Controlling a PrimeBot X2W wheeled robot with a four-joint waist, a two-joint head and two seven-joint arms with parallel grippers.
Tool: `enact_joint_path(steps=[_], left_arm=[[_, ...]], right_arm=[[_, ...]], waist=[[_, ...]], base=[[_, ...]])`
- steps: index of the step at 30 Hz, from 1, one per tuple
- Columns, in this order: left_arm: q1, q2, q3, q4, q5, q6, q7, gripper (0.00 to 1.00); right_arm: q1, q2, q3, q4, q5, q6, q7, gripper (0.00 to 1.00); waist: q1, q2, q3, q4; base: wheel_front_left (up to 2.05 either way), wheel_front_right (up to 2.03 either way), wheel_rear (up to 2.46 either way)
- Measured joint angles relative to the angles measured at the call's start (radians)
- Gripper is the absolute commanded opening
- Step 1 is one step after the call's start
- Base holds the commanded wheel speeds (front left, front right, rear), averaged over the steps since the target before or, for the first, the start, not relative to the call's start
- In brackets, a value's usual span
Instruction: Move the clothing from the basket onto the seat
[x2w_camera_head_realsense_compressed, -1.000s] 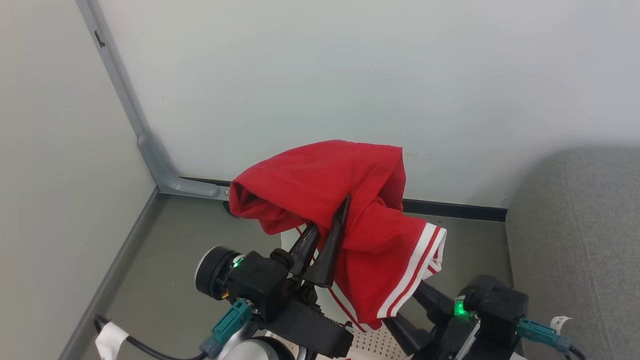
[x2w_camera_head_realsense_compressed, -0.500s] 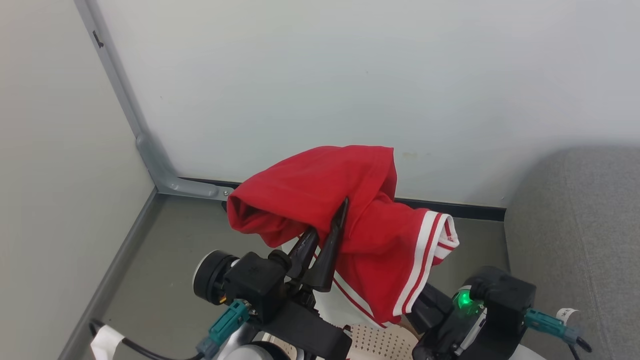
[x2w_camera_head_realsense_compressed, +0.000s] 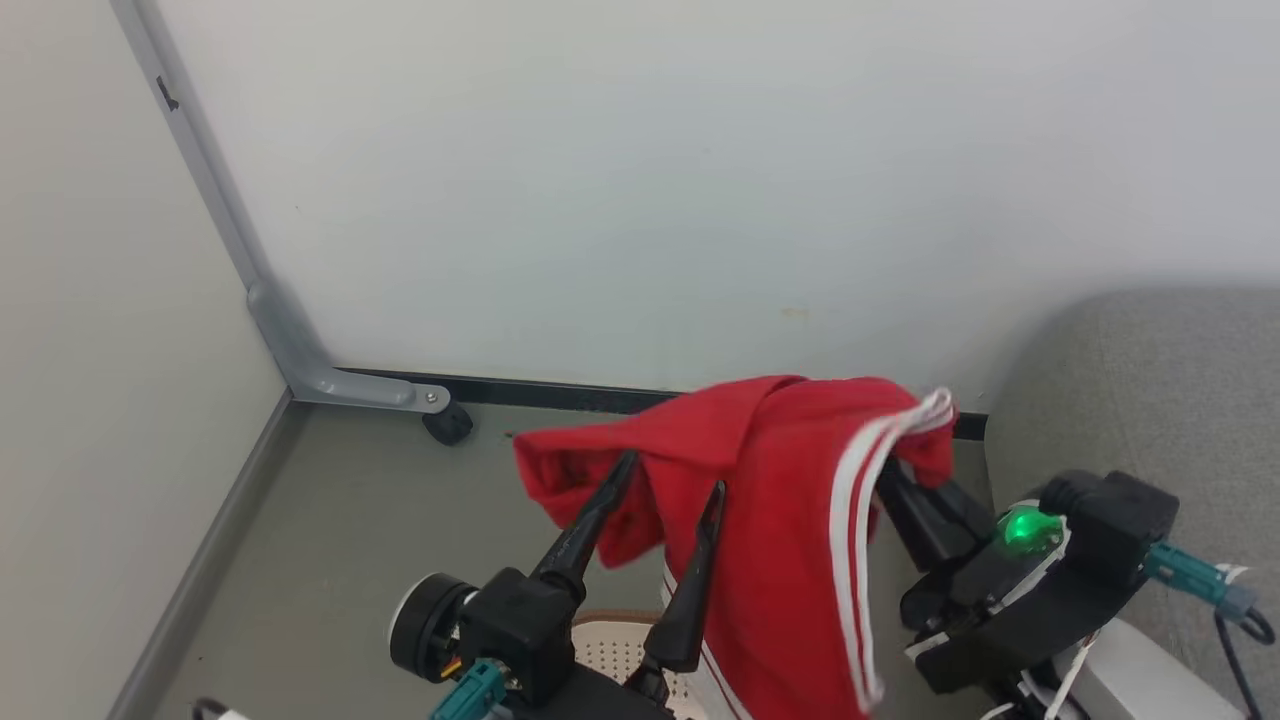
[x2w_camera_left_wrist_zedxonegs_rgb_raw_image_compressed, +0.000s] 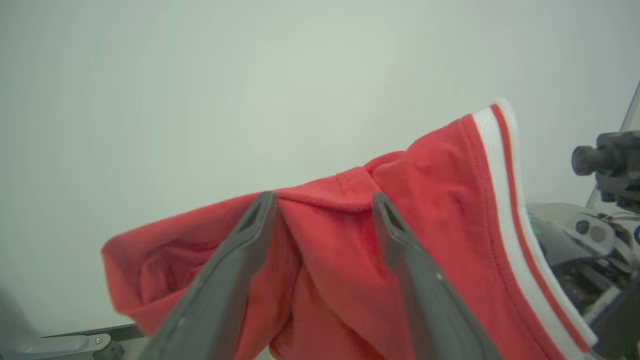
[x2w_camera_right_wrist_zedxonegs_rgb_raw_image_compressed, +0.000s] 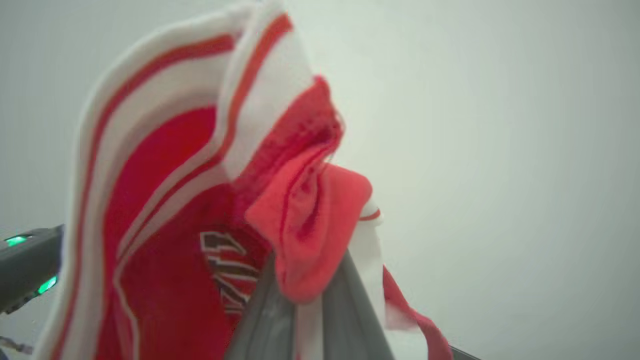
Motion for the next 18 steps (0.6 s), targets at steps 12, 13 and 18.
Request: enact_joint_path(steps=[12, 13, 18], left_arm=[[0.105, 0.003, -0.073, 0.003, 0.046, 0.000, 0.025, 1.00], [0.111, 0.003, -0.081, 0.005, 0.054, 0.000, 0.030, 1.00], [0.138, 0.004, -0.107, 0.019, 0.073, 0.000, 0.029, 1.00]], right_arm=[[-0.069, -0.090, -0.198, 0.132, 0.014, 0.000, 0.000, 0.00], [-0.075, -0.099, -0.216, 0.139, 0.016, 0.000, 0.000, 0.00], [-0.124, -0.152, -0.297, 0.184, 0.025, 0.000, 0.000, 0.00]], waist=[[0.0000, 0.0000, 0.005, -0.052], [0.0000, 0.0000, 0.007, -0.056], [0.0000, 0.0000, 0.022, -0.079]], base=[[0.00, 0.00, 0.00], [0.00, 0.00, 0.00], [0.00, 0.00, 0.00]])
